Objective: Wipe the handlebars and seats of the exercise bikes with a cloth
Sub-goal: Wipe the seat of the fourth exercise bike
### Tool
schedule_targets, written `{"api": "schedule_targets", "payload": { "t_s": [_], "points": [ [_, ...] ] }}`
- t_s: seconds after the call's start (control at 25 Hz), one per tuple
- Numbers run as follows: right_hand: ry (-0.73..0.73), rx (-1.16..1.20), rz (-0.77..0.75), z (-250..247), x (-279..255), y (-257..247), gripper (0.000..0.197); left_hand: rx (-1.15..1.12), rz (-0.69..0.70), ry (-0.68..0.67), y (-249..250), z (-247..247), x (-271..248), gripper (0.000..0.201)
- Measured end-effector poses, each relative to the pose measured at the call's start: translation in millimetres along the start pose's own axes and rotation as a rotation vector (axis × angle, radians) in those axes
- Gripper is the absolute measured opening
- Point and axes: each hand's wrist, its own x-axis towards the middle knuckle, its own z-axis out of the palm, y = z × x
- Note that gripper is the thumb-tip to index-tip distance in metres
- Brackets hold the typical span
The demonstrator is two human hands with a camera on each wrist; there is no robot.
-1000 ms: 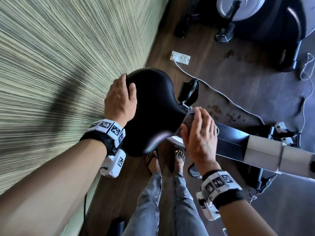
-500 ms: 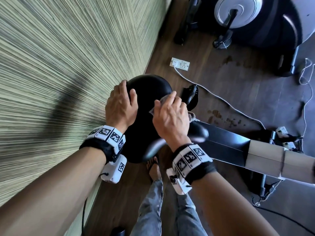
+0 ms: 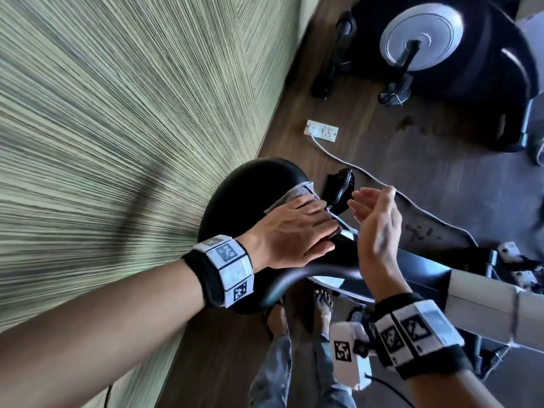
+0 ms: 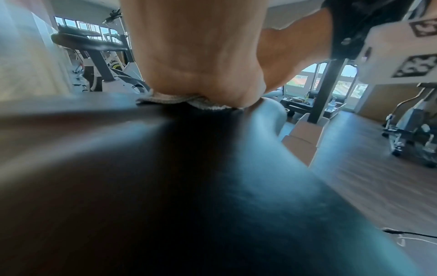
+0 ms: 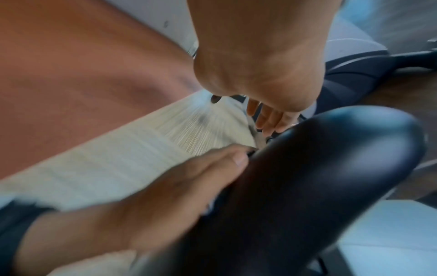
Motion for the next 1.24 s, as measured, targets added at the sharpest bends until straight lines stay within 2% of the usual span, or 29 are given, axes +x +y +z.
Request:
{"api": "schedule_targets", "payload": {
  "t_s": [0.08,0.16,0.24,0.32,0.4,0.48,0.56,0.6,0.68,0.76,0.88,0.96,1.04,1.16,1.24],
  "points": [
    [-0.046,-0.182,-0.177,5,-6,7,0.053,0.016,0.020,0.031,-22,-3,6,0.043],
    [-0.128,-0.314,-0.267,16,-9,14,0.051,0.032,0.012,0.086,-46,-9,10,0.041],
    [-0.150,-0.481,-0.309,24,-9,20,0.045,0.022,-0.060,0.111,-67,-10,15,0.039],
    [-0.174,-0.743,-0.323,29,-11,21,0.042,-0.058,-0.279,0.116,-90,-14,16,0.039],
    [-0.229,-0.957,-0.297,34,-14,20,0.040,-0.312,-0.617,0.050,-112,-21,4,0.038],
    [-0.231,-1.029,-0.282,40,-17,19,0.038,-0.613,-0.890,0.046,-117,-20,-27,0.041],
    [-0.223,-1.052,-0.268,43,-18,18,0.036,-0.712,-1.047,0.128,-98,-19,-55,0.040],
    [-0.220,-1.058,-0.260,44,-18,18,0.036,-0.657,-1.075,0.169,-89,-16,-58,0.037],
    [-0.227,-1.082,-0.261,46,-19,19,0.036,-0.451,-1.014,0.193,-81,-11,-44,0.039],
    [-0.224,-1.106,-0.264,47,-18,16,0.037,-0.261,-0.802,0.234,-83,-11,-17,0.045],
    [-0.228,-1.116,-0.251,46,-19,11,0.036,-0.240,-0.482,0.250,-91,-8,-3,0.048],
    [-0.235,-1.110,-0.241,45,-22,6,0.035,-0.314,-0.367,0.257,-99,3,-12,0.048],
    [-0.236,-1.096,-0.235,45,-22,3,0.035,-0.392,-0.395,0.329,-104,12,-24,0.048],
    [-0.232,-1.104,-0.229,47,-23,3,0.036,-0.474,-0.622,0.456,-98,15,-42,0.048],
    [-0.230,-1.107,-0.224,46,-22,3,0.037,-0.635,-0.769,0.509,-87,11,-62,0.049]
  ]
}}
